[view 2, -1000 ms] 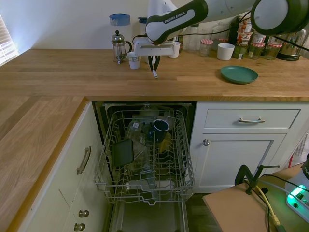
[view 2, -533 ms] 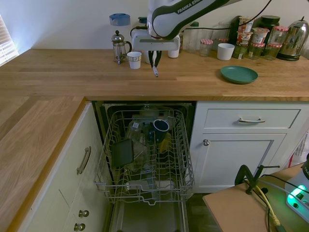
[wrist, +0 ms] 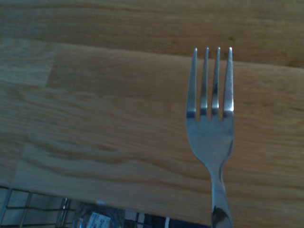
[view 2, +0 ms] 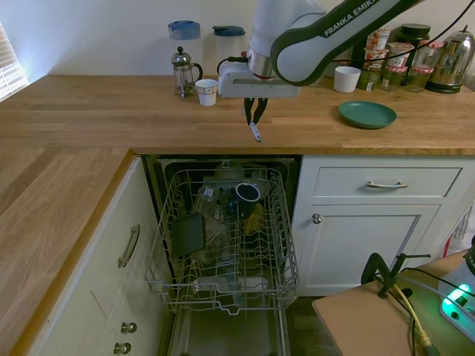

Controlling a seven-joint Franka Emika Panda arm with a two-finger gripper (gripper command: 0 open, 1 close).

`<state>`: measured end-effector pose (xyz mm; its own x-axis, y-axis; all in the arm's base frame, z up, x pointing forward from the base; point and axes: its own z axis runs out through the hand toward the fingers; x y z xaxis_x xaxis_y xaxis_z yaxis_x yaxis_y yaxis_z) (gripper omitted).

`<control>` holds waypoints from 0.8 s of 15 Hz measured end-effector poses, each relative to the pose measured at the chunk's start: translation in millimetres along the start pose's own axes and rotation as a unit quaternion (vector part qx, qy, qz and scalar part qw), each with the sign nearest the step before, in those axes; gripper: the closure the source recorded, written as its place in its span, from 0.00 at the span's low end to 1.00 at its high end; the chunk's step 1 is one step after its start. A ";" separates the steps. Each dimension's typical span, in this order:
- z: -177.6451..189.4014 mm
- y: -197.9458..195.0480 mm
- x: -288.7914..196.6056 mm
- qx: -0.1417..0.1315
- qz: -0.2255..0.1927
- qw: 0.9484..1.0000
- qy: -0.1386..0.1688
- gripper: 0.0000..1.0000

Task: Put the fork in the dishwasher

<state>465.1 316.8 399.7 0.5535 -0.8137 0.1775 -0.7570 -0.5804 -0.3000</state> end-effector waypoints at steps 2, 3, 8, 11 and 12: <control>-8.9 9.2 -20.2 0.002 0.004 1.000 0.007 1.00; -12.8 15.6 -31.7 0.002 0.008 1.000 0.008 1.00; 5.0 65.4 -102.1 -0.002 0.021 1.000 0.005 1.00; 18.8 96.2 -133.6 -0.003 0.028 1.000 0.004 1.00; 26.1 106.9 -141.3 -0.002 0.029 1.000 0.004 1.00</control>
<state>315.0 370.5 318.1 0.5056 -0.8463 0.1676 -0.7895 -0.5322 -0.3056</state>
